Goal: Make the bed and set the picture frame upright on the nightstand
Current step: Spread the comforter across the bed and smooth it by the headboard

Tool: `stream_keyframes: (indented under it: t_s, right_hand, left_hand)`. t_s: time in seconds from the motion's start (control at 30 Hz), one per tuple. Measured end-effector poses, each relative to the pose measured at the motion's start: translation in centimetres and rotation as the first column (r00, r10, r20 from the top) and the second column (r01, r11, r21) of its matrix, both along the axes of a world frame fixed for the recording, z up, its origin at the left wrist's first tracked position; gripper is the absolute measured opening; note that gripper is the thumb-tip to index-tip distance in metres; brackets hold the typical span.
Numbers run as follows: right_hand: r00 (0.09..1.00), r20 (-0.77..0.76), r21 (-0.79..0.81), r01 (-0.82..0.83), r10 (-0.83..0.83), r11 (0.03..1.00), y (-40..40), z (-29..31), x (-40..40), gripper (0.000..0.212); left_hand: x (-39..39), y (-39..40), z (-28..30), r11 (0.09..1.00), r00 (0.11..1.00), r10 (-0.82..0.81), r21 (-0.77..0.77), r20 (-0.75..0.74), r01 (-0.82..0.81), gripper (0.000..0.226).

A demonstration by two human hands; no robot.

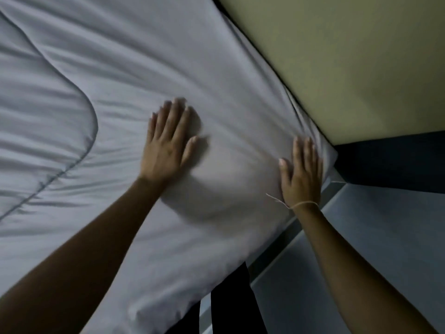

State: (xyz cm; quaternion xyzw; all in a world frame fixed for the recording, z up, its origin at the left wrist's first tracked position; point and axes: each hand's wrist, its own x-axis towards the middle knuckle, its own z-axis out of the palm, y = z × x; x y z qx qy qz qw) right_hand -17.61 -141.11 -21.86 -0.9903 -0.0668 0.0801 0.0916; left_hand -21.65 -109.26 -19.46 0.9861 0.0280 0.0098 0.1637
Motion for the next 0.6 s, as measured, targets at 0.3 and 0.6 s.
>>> stream_keyframes:
  t_s: [0.3,0.6]
  right_hand:
    - [0.979,0.105,0.242,0.146,-0.175,0.959,-0.7,2.2,-0.6,0.050]
    - [0.998,-0.036,0.095,0.062,-0.059,0.994,-2.4,2.3,-0.2,0.062]
  left_hand:
    - [-2.4,-10.3,-1.1,0.952,0.952,-0.290,0.072,-0.099,0.297,0.070]
    - [-11.4,-16.9,0.3,0.767,0.748,-0.621,0.014,-0.234,0.641,0.070]
